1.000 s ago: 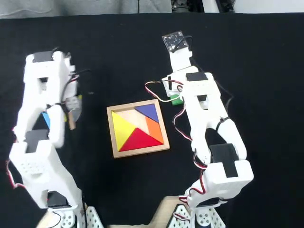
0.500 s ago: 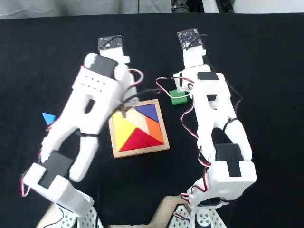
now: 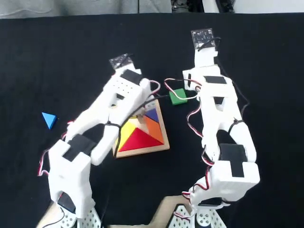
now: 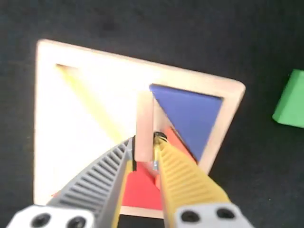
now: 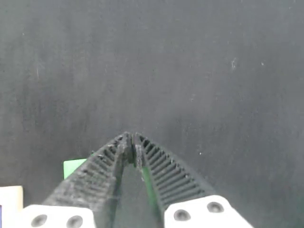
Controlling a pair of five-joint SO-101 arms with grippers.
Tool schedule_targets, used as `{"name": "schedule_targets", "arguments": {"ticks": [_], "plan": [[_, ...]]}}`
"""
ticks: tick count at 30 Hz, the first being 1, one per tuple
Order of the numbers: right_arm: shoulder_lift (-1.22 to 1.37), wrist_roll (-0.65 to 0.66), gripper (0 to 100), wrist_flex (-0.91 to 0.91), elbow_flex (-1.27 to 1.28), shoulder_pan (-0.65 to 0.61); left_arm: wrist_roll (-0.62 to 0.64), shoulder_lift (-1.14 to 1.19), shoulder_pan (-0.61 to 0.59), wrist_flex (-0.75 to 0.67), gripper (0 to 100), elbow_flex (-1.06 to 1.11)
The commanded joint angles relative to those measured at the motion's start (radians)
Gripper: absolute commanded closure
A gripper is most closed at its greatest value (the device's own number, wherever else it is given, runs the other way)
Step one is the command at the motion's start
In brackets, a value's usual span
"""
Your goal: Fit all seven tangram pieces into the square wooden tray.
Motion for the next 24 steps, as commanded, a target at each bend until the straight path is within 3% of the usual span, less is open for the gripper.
{"name": "schedule_targets", "arguments": {"ticks": [1, 24], "plan": [[-0.002, -0.009, 98.7, -0.021, -0.007, 0.005, 0.009, -0.009, 0.028, -0.032, 93, 0.004], [-0.002, -0.009, 98.7, -0.021, -0.005, 0.005, 0.008, -0.008, 0.088, -0.038, 93, 0.068]]}}
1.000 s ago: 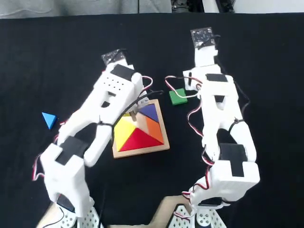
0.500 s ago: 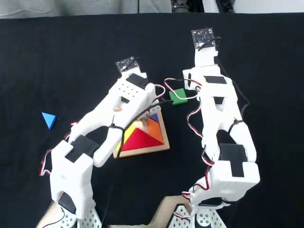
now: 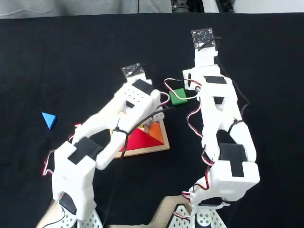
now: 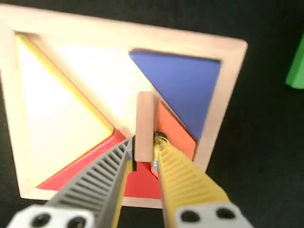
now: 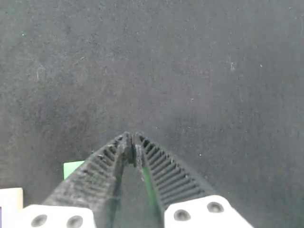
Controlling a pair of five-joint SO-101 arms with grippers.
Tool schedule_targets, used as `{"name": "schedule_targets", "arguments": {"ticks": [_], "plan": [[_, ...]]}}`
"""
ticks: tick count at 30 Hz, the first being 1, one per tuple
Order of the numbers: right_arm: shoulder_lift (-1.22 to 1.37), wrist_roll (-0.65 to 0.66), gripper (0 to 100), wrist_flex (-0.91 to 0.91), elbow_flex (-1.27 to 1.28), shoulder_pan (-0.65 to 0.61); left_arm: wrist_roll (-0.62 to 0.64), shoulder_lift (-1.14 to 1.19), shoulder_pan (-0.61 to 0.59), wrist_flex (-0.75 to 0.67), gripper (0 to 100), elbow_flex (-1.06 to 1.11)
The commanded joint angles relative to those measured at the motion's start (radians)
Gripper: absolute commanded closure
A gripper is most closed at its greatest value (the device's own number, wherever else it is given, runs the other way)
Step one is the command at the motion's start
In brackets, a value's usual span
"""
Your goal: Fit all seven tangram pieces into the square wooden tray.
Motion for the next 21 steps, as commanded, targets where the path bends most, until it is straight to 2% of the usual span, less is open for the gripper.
{"name": "schedule_targets", "arguments": {"ticks": [1, 5, 11, 21], "plan": [[-0.002, -0.008, 98.7, -0.018, -0.005, 0.005, 0.005, -0.011, 0.007, -0.008, 93, -0.002], [-0.002, -0.008, 98.7, -0.018, -0.005, 0.005, 0.002, -0.011, 0.012, 0.000, 91, 0.002], [-0.002, -0.008, 98.7, -0.018, -0.005, 0.003, 0.000, -0.012, 0.015, 0.002, 76, 0.019], [-0.002, -0.008, 98.7, -0.018, -0.005, 0.003, 0.000, -0.023, -0.056, 0.003, 75, 0.039]]}}
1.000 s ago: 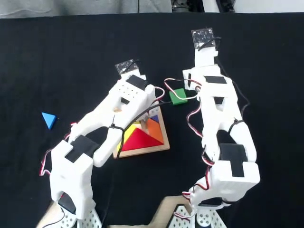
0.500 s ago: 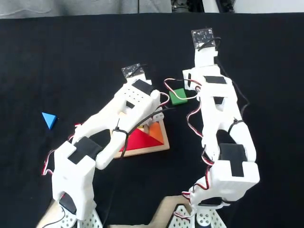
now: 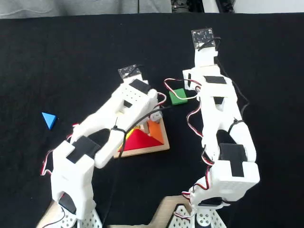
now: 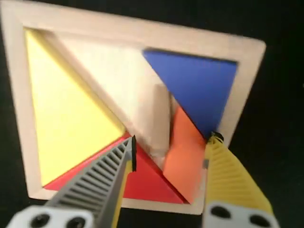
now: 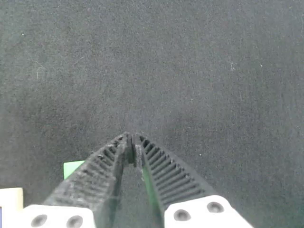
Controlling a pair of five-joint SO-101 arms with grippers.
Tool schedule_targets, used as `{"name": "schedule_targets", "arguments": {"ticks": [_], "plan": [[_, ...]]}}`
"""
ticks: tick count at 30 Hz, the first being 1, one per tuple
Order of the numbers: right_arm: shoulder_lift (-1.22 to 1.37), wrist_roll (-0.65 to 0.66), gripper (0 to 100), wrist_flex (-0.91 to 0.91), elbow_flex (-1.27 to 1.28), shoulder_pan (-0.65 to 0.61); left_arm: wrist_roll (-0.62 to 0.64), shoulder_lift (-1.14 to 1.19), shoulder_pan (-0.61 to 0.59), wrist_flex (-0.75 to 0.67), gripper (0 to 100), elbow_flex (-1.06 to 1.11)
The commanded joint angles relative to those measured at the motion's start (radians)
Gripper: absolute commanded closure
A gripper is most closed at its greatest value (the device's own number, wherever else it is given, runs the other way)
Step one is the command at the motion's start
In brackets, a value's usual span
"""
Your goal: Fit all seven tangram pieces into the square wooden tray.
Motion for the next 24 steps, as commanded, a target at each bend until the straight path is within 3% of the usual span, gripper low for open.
{"name": "schedule_targets", "arguments": {"ticks": [1, 14, 24], "plan": [[-0.002, -0.008, 98.7, -0.018, -0.005, 0.003, 0.000, -0.025, -0.025, 0.000, 75, 0.019], [-0.002, -0.008, 98.7, -0.020, -0.005, 0.003, 0.000, -0.025, -0.074, 0.163, 76, -0.048], [-0.002, -0.008, 98.7, -0.020, -0.005, 0.003, -0.002, -0.025, -0.147, 0.207, 76, -0.068]]}}
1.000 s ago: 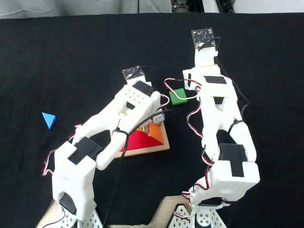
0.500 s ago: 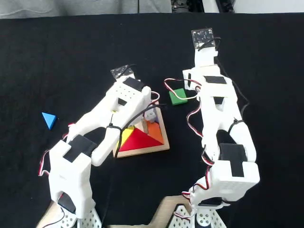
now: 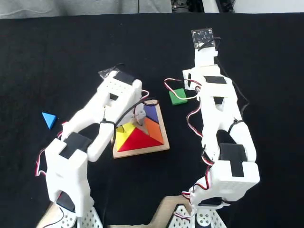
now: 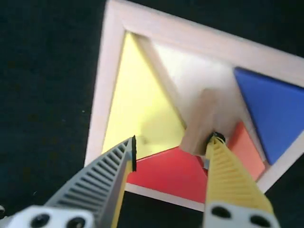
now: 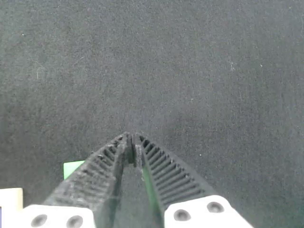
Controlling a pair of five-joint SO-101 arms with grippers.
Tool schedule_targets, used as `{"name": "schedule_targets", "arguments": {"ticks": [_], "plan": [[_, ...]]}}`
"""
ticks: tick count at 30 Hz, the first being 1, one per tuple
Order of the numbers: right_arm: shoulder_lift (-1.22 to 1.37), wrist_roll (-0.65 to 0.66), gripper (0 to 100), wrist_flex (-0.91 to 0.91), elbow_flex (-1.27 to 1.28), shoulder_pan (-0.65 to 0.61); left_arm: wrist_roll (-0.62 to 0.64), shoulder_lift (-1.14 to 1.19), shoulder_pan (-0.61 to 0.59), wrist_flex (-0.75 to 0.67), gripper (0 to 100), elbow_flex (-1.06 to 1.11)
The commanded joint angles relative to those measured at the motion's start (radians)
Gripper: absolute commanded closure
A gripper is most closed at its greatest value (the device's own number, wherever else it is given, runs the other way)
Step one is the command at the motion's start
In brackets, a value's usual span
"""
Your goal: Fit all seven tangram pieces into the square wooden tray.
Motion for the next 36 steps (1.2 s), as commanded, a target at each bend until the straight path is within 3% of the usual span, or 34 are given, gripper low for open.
{"name": "schedule_targets", "arguments": {"ticks": [1, 5, 10, 18, 26, 36], "plan": [[-0.002, -0.008, 98.7, -0.020, -0.005, 0.002, -0.002, -0.026, -0.028, 0.015, 76, -0.059], [-0.002, -0.006, 98.7, -0.020, -0.004, -0.011, -0.005, -0.026, -0.053, 0.044, 76, -0.131], [-0.002, -0.006, 98.7, -0.020, -0.004, -0.011, -0.101, -0.025, -0.054, 0.121, 76, -0.216], [-0.002, -0.006, 98.7, -0.020, -0.004, -0.011, -0.114, -0.012, -0.090, 0.164, 76, -0.197], [-0.002, -0.006, 98.7, -0.020, -0.004, -0.011, -0.114, -0.012, -0.119, 0.031, 76, -0.099], [-0.002, -0.006, 98.7, -0.018, -0.004, -0.011, -0.207, -0.011, -0.145, 0.023, 76, -0.065]]}}
